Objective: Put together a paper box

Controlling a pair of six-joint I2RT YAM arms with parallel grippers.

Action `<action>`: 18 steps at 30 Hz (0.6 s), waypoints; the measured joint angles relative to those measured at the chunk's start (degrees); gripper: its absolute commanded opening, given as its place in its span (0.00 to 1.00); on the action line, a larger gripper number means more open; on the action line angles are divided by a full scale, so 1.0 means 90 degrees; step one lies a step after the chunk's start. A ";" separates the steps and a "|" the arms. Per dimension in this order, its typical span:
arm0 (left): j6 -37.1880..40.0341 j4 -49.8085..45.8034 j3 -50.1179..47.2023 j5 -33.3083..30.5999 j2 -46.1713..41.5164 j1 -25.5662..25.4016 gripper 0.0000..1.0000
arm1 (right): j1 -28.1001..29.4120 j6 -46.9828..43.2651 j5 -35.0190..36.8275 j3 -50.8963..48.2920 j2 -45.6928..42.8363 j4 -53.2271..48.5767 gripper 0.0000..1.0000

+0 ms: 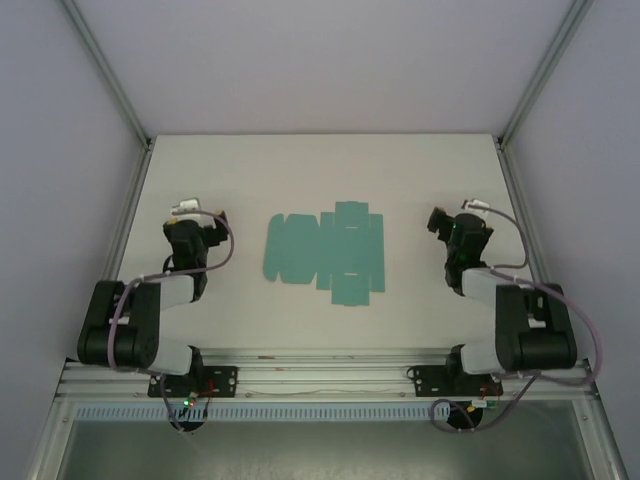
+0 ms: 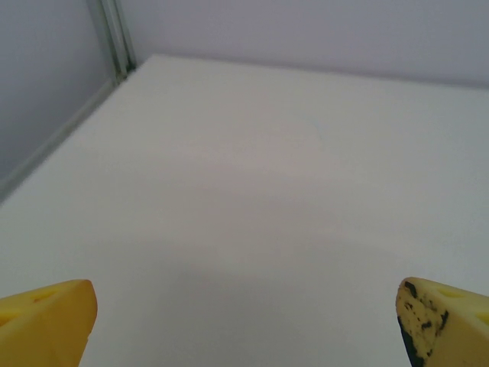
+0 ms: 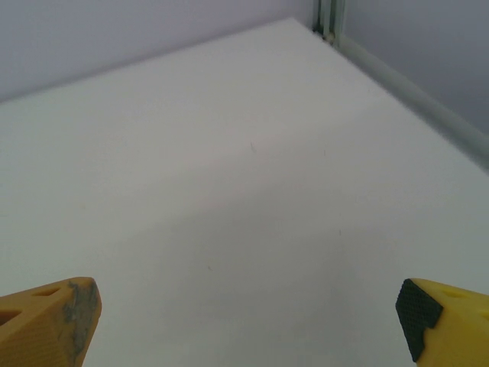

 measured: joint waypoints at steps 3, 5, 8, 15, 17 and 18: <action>-0.0294 -0.0896 0.0532 0.0104 -0.0663 -0.0002 1.00 | 0.0032 0.0287 -0.0073 0.0605 -0.0656 -0.0959 0.96; -0.0636 -0.1537 0.0952 0.0316 -0.0942 -0.0044 1.00 | 0.0168 0.0546 -0.0148 0.1066 -0.0918 -0.1622 0.94; -0.1217 -0.2339 0.1426 0.0709 -0.1044 -0.0267 1.00 | 0.0733 0.0962 -0.0318 0.1744 -0.0940 -0.2645 0.82; -0.2045 -0.3973 0.1814 0.1576 -0.0350 -0.1027 1.00 | 0.2217 0.1970 -0.1241 0.2686 0.0345 -0.4267 0.47; -0.2210 -0.4189 0.1821 0.1965 -0.0010 -0.1115 1.00 | 0.2416 0.2166 -0.1520 0.2975 0.1008 -0.4648 0.39; -0.2268 -0.4272 0.1829 0.2157 0.0163 -0.1127 1.00 | 0.2460 0.2261 -0.1639 0.3099 0.1324 -0.4789 0.38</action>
